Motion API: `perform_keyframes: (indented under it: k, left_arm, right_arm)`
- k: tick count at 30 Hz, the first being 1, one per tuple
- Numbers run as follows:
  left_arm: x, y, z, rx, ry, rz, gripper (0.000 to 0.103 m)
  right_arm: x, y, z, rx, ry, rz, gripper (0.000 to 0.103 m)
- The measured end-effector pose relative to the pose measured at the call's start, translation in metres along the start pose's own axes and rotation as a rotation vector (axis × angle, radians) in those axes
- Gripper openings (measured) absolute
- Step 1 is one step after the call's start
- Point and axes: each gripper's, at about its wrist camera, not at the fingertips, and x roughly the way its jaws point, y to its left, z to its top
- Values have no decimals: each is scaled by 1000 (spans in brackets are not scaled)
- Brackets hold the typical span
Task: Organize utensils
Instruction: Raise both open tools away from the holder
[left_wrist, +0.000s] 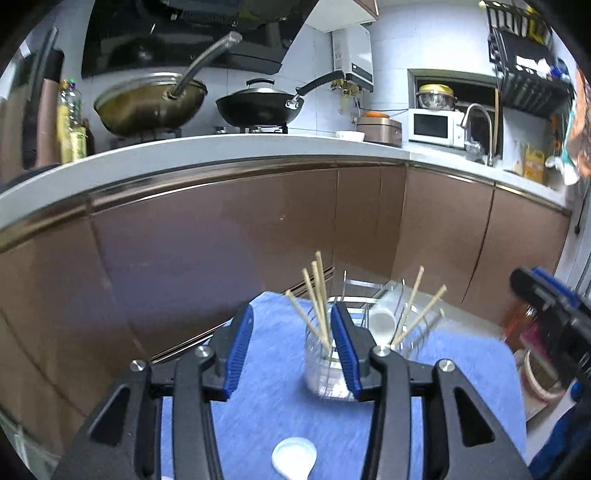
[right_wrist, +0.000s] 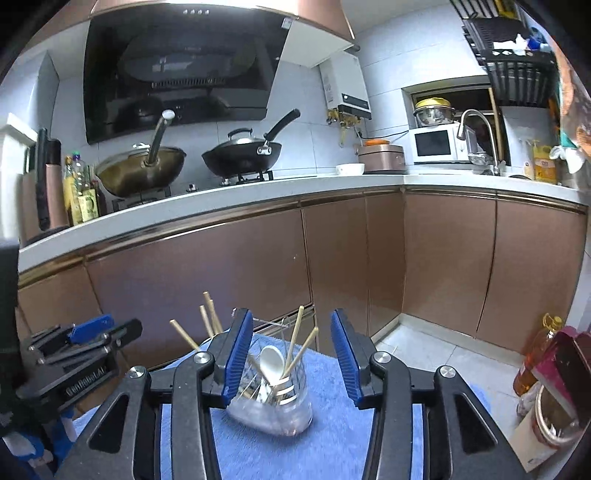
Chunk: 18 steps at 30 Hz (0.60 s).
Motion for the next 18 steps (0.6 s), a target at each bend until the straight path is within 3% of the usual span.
perform_keyframes:
  k: [5,18]
  left_arm:
    - [-39,-4,-16,45,-4,56,42]
    - [-99,-7,-36,99,-20,103,42]
  right_arm:
    - [-38,4,-9,14,8,10,44]
    - [-99,19,-32,25,23,0,51]
